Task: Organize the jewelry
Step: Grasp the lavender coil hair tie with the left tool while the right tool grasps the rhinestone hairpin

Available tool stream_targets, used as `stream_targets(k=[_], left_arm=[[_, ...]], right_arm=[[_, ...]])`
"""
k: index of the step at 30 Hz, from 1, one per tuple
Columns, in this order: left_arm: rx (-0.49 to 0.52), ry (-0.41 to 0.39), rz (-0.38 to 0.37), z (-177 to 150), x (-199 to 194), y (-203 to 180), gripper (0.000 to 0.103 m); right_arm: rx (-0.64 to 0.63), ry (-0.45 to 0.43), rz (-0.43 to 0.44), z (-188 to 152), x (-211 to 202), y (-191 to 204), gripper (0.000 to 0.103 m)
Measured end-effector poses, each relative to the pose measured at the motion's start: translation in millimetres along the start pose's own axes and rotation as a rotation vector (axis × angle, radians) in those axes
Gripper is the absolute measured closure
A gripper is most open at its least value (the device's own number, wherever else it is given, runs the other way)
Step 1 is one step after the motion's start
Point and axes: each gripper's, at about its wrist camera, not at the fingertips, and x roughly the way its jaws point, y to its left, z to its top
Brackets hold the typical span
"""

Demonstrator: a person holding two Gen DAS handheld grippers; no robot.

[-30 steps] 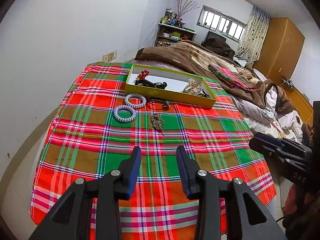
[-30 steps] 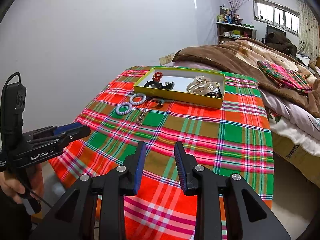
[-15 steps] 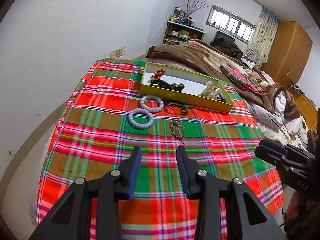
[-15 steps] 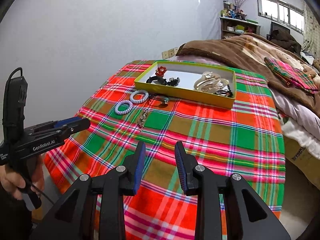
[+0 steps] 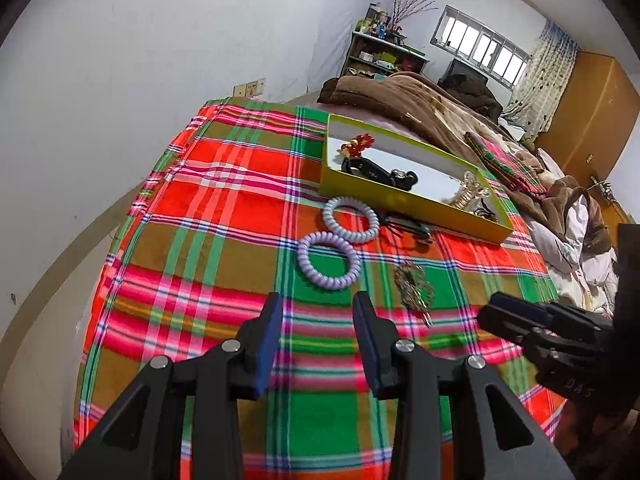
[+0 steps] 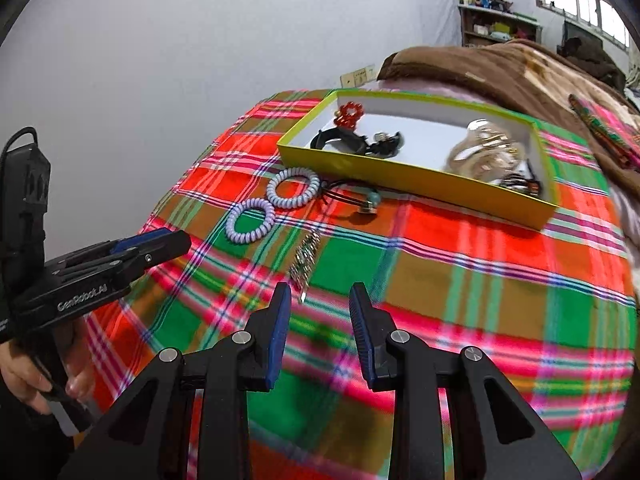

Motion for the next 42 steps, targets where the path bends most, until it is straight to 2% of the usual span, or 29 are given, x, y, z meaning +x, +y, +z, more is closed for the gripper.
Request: stream_targets(k=[5, 12, 13, 15, 21, 27, 30, 33, 35, 37, 42], left_arm=[[-0.007, 0.006, -0.010, 8.1, 11.6, 9.2, 0.065], [-0.011, 0.026, -0.019, 18.3, 30.9, 16.5, 0.065], [-0.012, 0.028, -0.022, 19.5, 33.4, 16.7, 0.065], [-0.013, 0.032, -0.025, 21.5, 38.0, 16.9, 0.065], [-0.005, 0.052, -0.029, 25.2, 53.0, 10.7, 0.065], [0.013, 0.046, 0.012, 30.4, 62.0, 3.2, 0.065], [0.066, 0.037, 0.071, 29.8, 65.3, -6.5, 0.065], [0.149, 0.026, 0.162, 23.9, 67.4, -20.0, 0.072], [0.149, 0.024, 0.164, 24.2, 65.9, -20.0, 0.090], [0.140, 0.025, 0.162, 24.5, 64.2, -17.5, 0.093], [0.106, 0.035, 0.127, 19.9, 55.5, -13.9, 0.094]], right_arm=[[0.009, 0.034, 0.014, 11.6, 31.4, 3.3, 0.072], [0.012, 0.045, 0.013, 19.4, 50.1, 4.3, 0.072], [0.007, 0.040, 0.008, 19.2, 49.9, 4.4, 0.073], [-0.003, 0.036, -0.005, 18.0, 49.0, 4.0, 0.088], [-0.023, 0.013, -0.031, 17.8, 41.0, -2.4, 0.091], [-0.001, -0.003, -0.024, 15.4, 29.2, -15.8, 0.091], [0.011, -0.016, -0.017, 14.3, 21.2, -21.3, 0.091], [0.018, -0.024, -0.019, 13.1, 17.1, -24.9, 0.091], [0.024, -0.027, -0.021, 11.0, 13.3, -27.2, 0.091], [0.029, -0.034, -0.023, 8.8, 7.0, -29.6, 0.091], [0.036, -0.061, -0.031, 3.9, -11.7, -32.4, 0.091]])
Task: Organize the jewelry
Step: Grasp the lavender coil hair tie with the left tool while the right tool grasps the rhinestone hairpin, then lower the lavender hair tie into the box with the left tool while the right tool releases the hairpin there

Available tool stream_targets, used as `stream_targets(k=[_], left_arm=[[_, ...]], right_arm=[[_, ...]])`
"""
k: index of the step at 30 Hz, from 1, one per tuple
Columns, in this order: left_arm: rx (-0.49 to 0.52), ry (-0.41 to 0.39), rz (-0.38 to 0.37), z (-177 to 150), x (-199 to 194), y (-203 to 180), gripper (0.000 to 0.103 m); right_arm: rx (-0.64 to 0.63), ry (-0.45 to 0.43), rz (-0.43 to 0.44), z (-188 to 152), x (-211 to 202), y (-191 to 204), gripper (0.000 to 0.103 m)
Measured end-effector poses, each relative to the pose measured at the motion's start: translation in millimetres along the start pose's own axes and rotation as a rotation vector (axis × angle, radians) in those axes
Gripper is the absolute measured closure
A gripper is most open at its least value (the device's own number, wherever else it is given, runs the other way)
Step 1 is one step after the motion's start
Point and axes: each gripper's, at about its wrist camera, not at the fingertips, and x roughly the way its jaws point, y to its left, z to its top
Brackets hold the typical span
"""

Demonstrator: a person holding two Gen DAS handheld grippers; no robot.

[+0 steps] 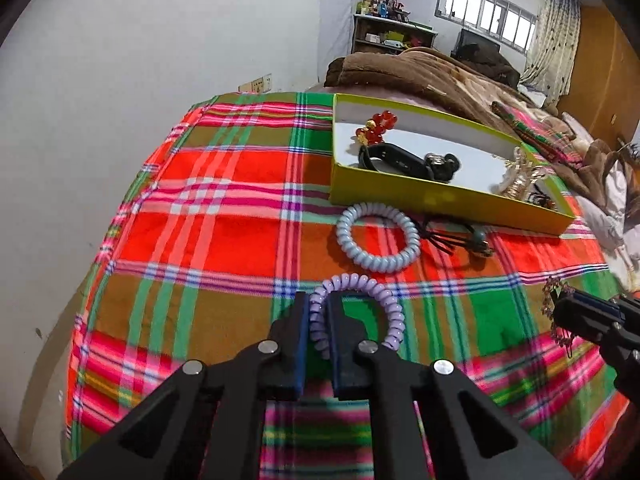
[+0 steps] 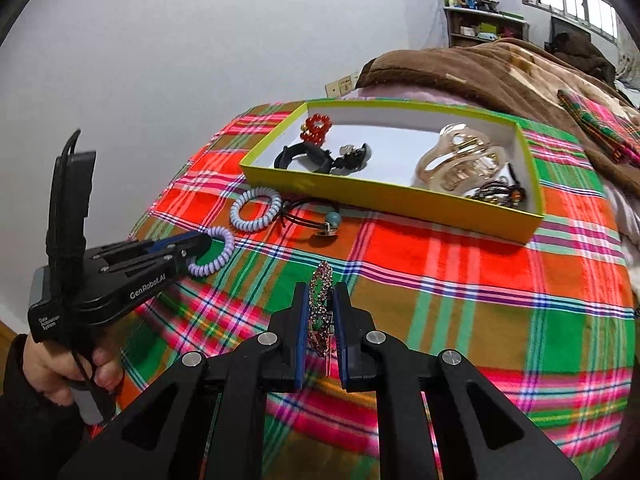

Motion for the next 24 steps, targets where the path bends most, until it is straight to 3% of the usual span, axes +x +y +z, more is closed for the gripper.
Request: stream_targets(k=[8, 24], left_arm=[[0.001, -0.057, -0.040, -12.7, -42.2, -10.0, 0.094], [0.055, -0.164, -0.118, -6.7, -105.7, -52.8, 0.094]], right_arm=[[0.022, -0.041, -0.014, -9.5, -32.4, -5.7, 0.091], [0.027, -0.127, -0.049, -16.8, -89.9, -13.6, 0.091]])
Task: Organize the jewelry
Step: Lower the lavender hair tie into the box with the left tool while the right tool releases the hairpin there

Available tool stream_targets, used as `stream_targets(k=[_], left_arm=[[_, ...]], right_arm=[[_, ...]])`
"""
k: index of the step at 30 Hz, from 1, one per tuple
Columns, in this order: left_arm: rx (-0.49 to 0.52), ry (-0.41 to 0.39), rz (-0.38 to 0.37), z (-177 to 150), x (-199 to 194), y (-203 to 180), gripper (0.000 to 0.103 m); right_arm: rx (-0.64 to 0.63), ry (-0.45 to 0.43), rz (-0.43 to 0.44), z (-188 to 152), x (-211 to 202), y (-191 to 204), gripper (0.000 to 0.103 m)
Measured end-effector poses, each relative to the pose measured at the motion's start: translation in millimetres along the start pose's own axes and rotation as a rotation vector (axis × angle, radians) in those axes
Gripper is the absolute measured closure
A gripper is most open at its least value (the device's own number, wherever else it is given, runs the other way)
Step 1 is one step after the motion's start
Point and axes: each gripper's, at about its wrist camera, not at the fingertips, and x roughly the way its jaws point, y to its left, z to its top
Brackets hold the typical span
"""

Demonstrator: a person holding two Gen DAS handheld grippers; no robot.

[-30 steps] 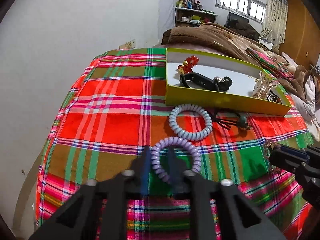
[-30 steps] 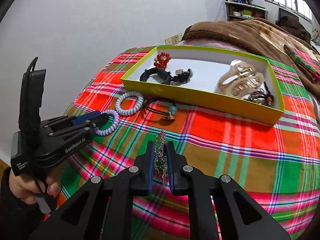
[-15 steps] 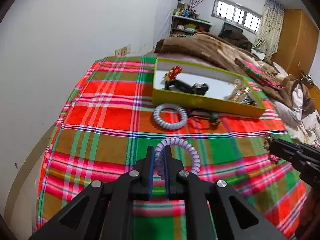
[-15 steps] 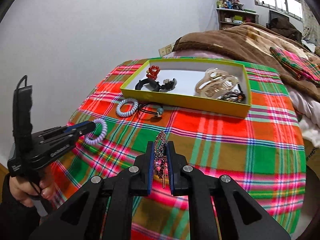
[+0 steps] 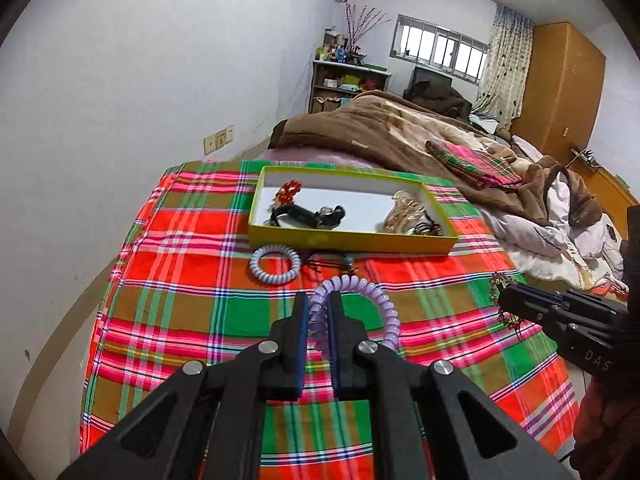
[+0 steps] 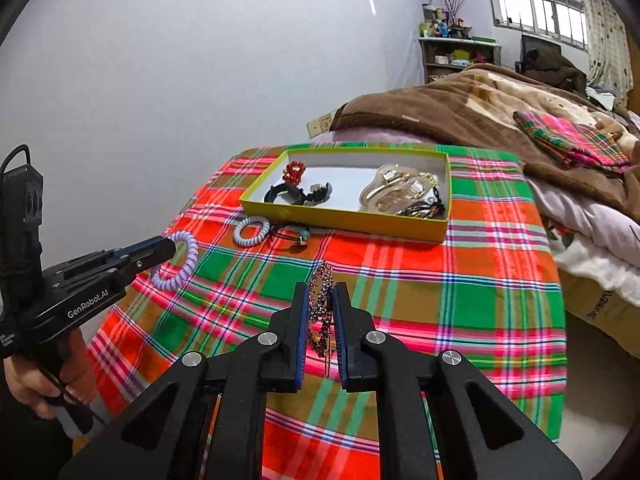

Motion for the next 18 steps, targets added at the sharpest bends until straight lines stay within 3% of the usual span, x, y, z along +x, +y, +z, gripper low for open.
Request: stream_targets(k=[9, 18], left_arm=[[0.002, -0.015, -0.006, 8.0, -4.0, -4.6, 0.094], [0.005, -0.008, -0.009, 23.6, 13.0, -0.3, 0.094]], right_arm=[[-0.014, -0.020, -0.004, 9.3, -7.1, -2.0, 0.091], [-0.040, -0.017, -0.006, 31.2, 12.3, -1.3, 0.091]])
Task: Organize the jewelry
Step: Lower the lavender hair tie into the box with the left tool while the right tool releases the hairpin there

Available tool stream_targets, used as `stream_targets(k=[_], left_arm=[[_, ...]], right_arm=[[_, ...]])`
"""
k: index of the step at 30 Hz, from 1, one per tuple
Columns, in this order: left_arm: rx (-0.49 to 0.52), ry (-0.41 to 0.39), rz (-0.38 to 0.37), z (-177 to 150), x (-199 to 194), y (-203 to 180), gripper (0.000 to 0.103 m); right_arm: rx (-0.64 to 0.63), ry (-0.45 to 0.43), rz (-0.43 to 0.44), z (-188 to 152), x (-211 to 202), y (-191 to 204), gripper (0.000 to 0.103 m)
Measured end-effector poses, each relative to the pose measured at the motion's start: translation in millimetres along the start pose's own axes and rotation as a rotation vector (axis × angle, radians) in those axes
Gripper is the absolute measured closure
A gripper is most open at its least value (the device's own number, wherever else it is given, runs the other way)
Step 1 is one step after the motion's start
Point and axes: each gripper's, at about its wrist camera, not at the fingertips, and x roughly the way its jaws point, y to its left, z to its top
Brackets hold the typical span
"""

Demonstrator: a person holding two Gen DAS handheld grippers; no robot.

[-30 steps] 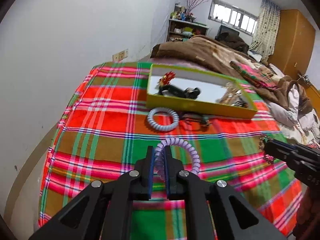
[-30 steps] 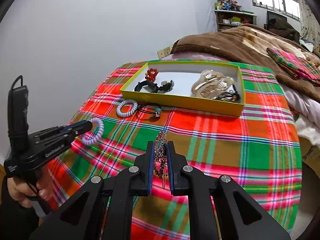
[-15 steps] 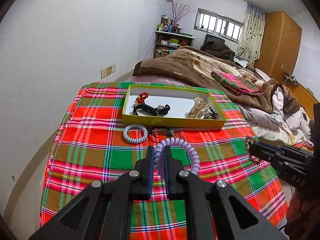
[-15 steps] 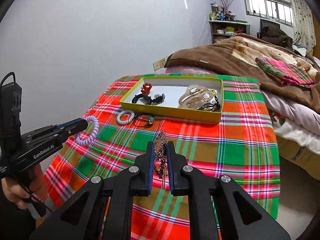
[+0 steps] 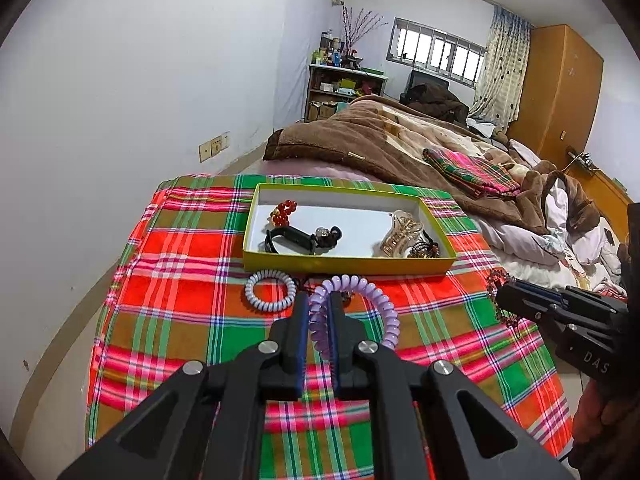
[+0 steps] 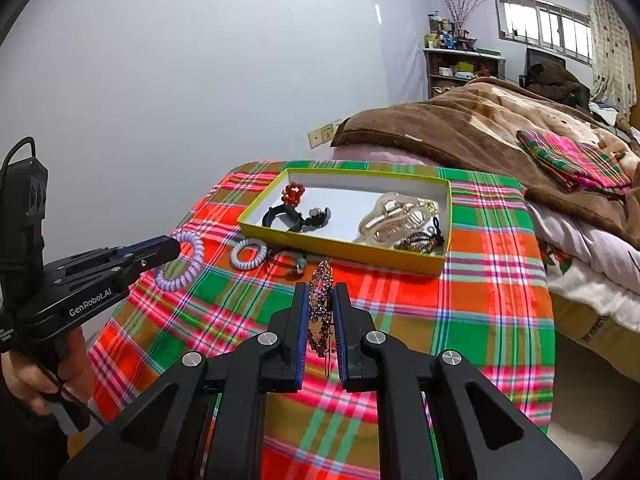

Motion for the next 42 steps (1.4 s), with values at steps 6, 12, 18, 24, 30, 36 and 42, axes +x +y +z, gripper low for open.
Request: stream_targets(k=[6, 12, 18, 24, 30, 36, 42], left_arm=[[-0.004, 0.006, -0.004, 16.3, 20.1, 8.4, 0.094], [-0.009, 0.019, 0.000, 34.3, 49.7, 20.9, 0.094], [-0.007, 0.048, 0.011, 55.0, 93.4, 33.2, 0.094], [-0.009, 0.091, 0.028, 61.1, 133.1, 45.4, 0.094], [-0.005, 0.117, 0.027, 59.0, 155.2, 50.8, 0.093], [-0.005, 0.119, 0.031, 54.0, 161.0, 55.4, 0.093], [-0.006, 0.111, 0.017, 55.5, 160.9, 58.6, 0.092]], right_arm=[[-0.017, 0.010, -0.003, 19.3, 24.3, -1.5, 0.091], [-0.034, 0.022, -0.001, 45.6, 60.6, -4.9, 0.091], [-0.045, 0.066, -0.028, 71.0, 115.4, -14.6, 0.091], [-0.047, 0.126, -0.038, 81.4, 161.8, -19.1, 0.091], [-0.052, 0.171, -0.043, 82.7, 191.7, -16.2, 0.091], [-0.053, 0.203, -0.062, 79.1, 206.0, -17.4, 0.091], [-0.075, 0.198, -0.068, 78.8, 205.9, -12.5, 0.080]])
